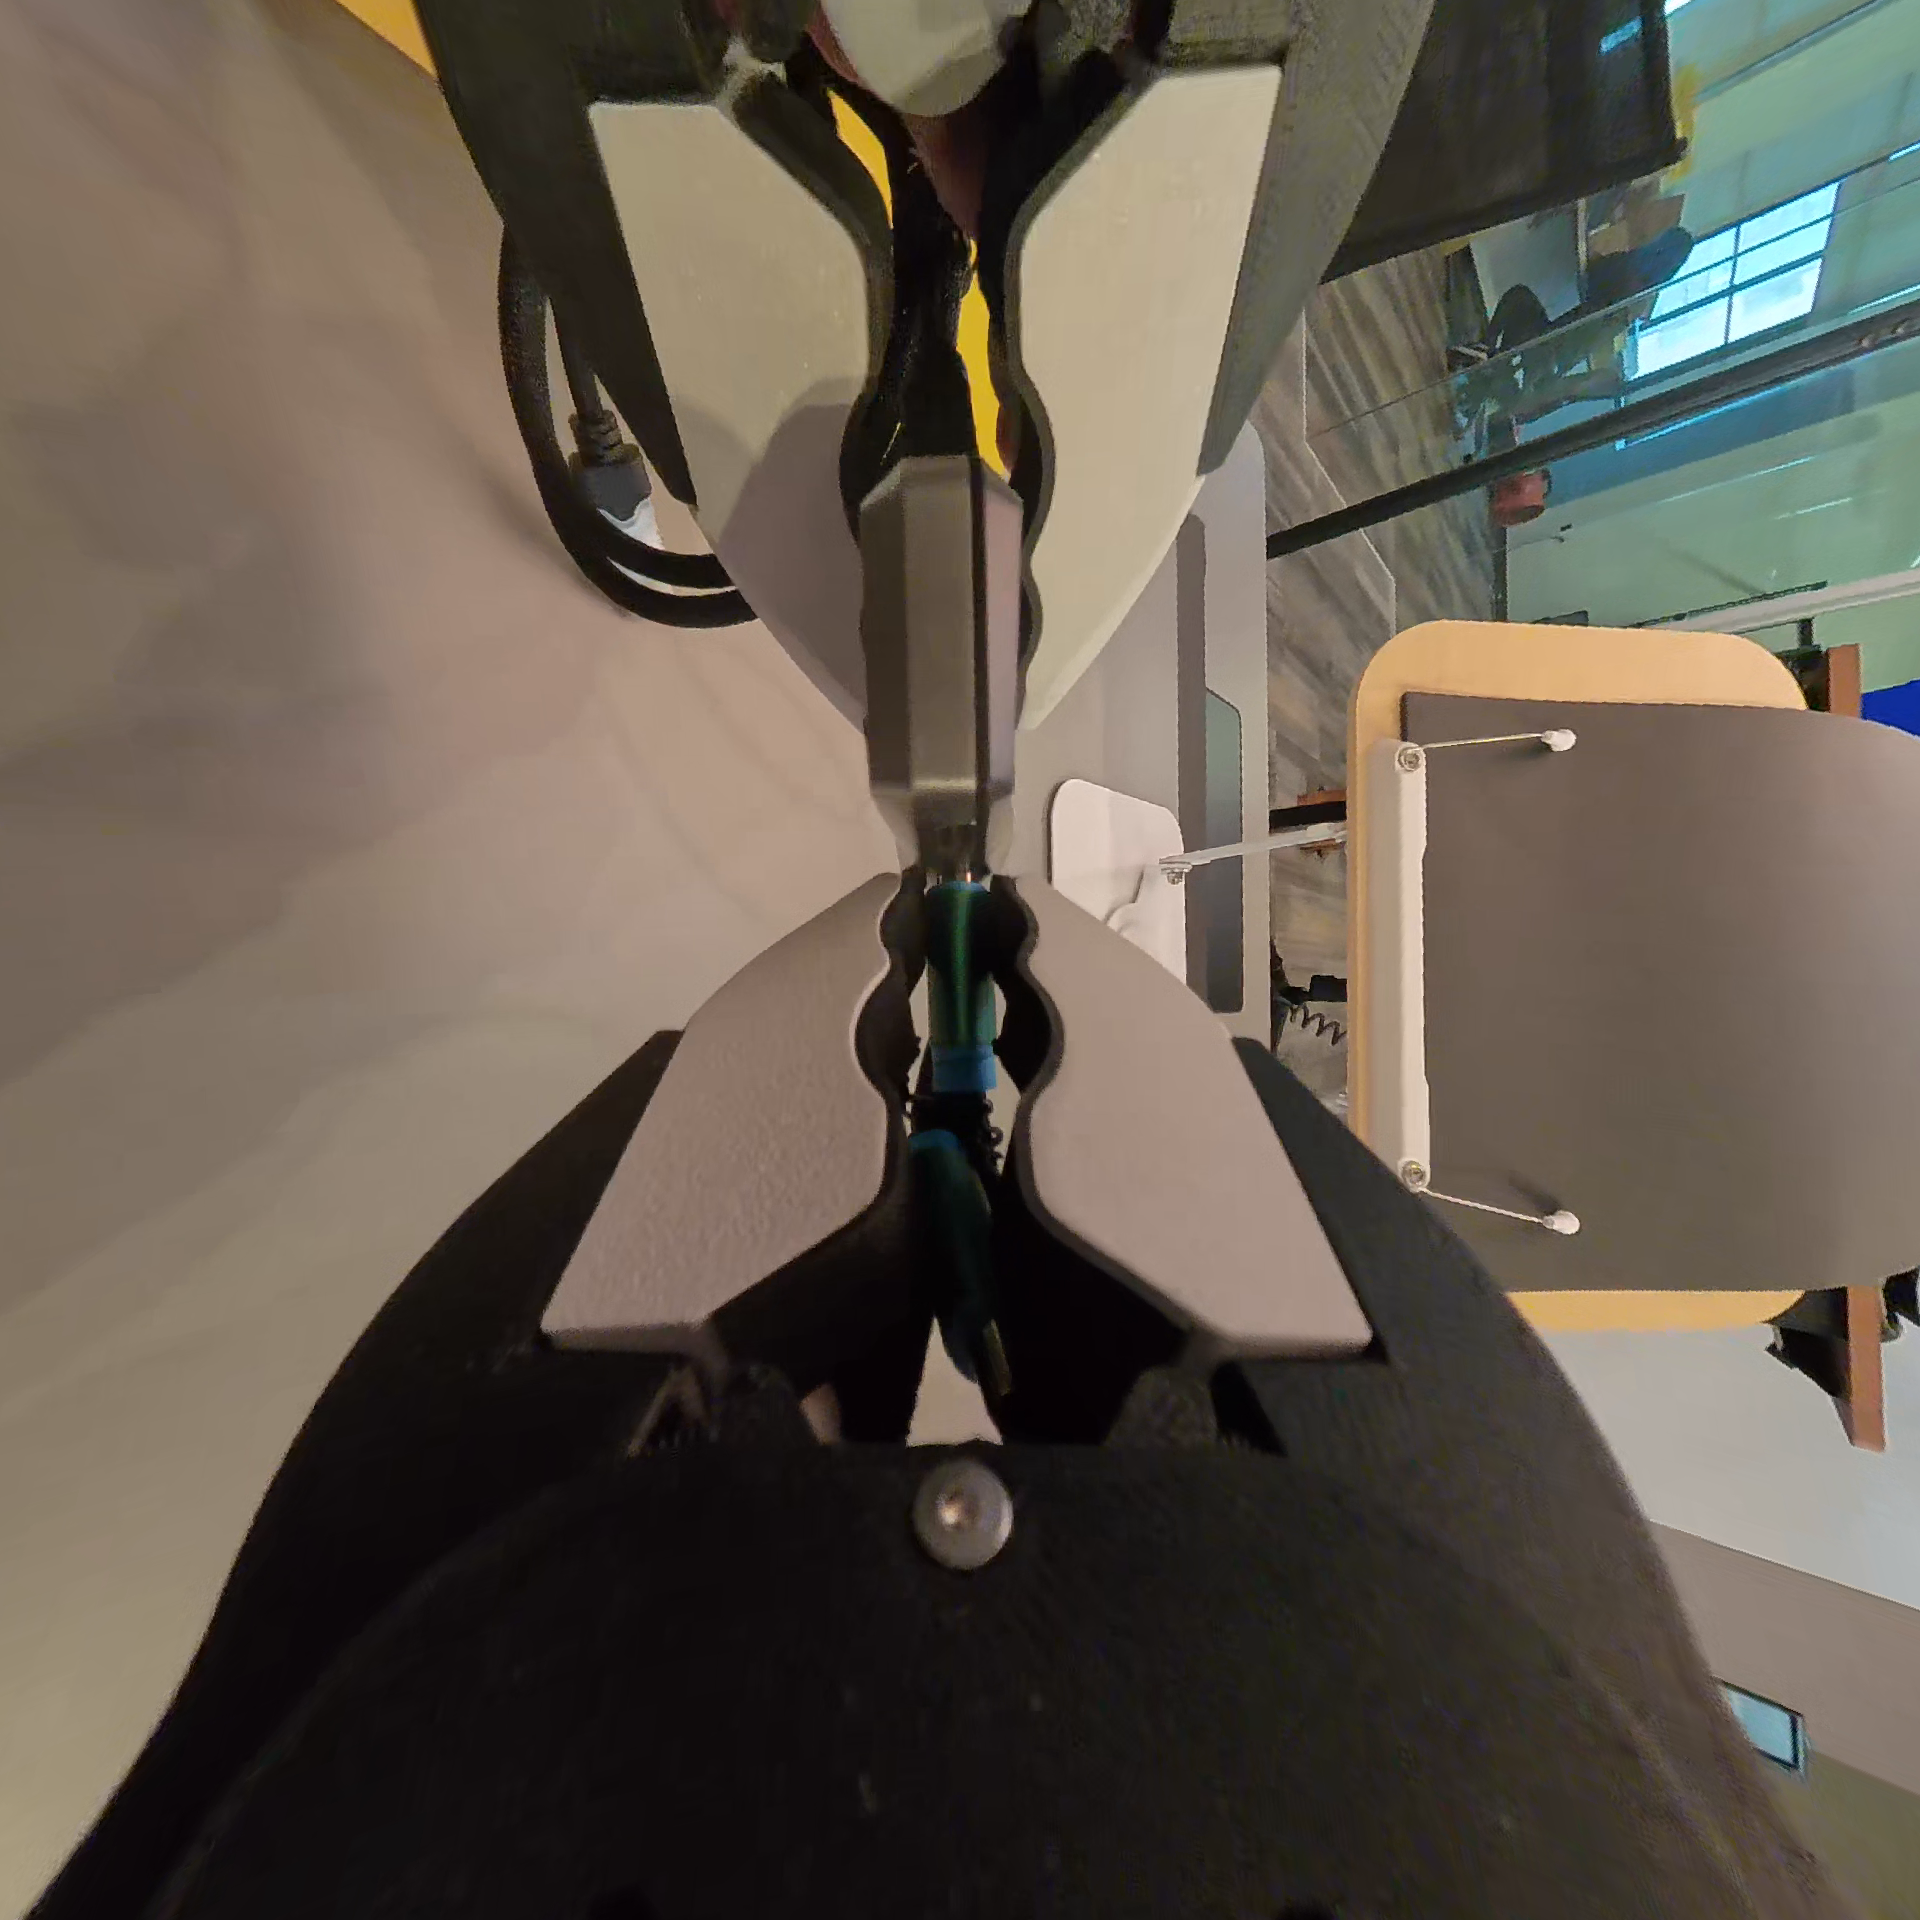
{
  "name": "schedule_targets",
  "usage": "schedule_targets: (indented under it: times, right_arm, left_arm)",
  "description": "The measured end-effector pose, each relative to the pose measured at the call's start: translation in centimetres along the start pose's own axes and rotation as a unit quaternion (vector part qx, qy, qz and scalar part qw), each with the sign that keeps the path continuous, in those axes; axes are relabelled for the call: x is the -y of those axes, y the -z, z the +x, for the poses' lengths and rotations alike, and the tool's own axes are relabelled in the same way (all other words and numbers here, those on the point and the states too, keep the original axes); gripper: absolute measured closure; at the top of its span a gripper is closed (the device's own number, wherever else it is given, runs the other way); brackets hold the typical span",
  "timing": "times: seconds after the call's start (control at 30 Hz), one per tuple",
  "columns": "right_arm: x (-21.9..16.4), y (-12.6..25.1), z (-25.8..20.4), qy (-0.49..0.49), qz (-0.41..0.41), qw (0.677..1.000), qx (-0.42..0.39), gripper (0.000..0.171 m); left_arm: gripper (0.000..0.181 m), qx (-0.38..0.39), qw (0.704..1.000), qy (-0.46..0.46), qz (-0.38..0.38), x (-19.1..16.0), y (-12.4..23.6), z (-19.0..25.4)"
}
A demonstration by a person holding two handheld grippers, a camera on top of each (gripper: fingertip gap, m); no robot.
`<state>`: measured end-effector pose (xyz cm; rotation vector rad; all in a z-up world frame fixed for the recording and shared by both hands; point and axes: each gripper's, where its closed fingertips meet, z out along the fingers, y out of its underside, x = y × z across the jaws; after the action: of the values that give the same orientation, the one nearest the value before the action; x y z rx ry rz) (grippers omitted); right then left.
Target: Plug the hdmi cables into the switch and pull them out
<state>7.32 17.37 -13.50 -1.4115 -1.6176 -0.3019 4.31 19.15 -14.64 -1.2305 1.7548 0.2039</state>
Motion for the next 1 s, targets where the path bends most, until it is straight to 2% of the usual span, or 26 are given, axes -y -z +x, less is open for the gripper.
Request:
schedule_targets:
  times: [0.27, 0.47, 0.53, 0.57, 0.6, 0.63, 0.7, 0.73, 0.83, 0.9, 1.0]
  right_arm:
    - [-0.4, 0.3, -0.1, -0.022, 0.017, 0.999, 0.018, 0.159]
    - [-1.0, 0.3, 0.1, 0.003, -0.052, 0.999, 0.005, 0.160]
    - [-5.6, 1.3, 1.2, -0.015, -0.114, 0.993, -0.012, 0.160]
    - [-6.8, 2.3, 1.9, -0.054, -0.096, 0.994, -0.018, 0.160]
    - [-6.3, 3.1, 2.5, -0.080, -0.057, 0.995, -0.023, 0.160]
    - [-5.2, 3.6, 3.0, -0.084, -0.036, 0.996, -0.022, 0.160]
    - [-4.9, 3.6, 3.4, -0.080, -0.057, 0.995, -0.016, 0.160]
    - [-5.2, 3.9, 3.7, -0.091, -0.055, 0.994, -0.016, 0.160]
    - [-7.4, 7.3, 5.9, -0.148, -0.040, 0.986, -0.059, 0.160]
    - [-9.6, 10.5, 7.6, -0.201, -0.036, 0.974, -0.094, 0.161]
    - [-15.3, 14.9, 8.5, -0.278, -0.089, 0.947, -0.137, 0.161]
  left_arm:
    - [0.158, -0.019, 0.999, 0.030, 0.021, 0.5, -0.2, 0.3]
    - [0.159, -0.006, 1.000, 0.020, -0.005, 0.1, -0.2, 0.2]
    - [0.158, 0.035, 0.997, 0.026, -0.066, -3.7, 0.2, -2.0]
    - [0.158, 0.034, 0.995, 0.068, -0.063, -5.2, 1.0, -3.2]
    - [0.159, 0.026, 0.995, 0.095, -0.024, -4.5, 2.1, -4.1]
    - [0.159, 0.035, 0.996, 0.081, -0.009, -2.9, 2.9, -4.8]
    - [0.159, 0.034, 0.999, 0.039, 0.014, 0.2, 3.3, -4.2]
    - [0.159, 0.031, 0.999, 0.021, 0.006, 0.2, 2.8, -3.5]
    - [0.159, 0.040, 0.998, 0.024, -0.035, -2.8, 1.6, -3.3]
    - [0.159, 0.036, 0.998, 0.037, -0.029, -3.1, 1.7, -3.6]
    - [0.159, 0.055, 0.997, 0.042, -0.028, -2.9, 2.1, -4.5]
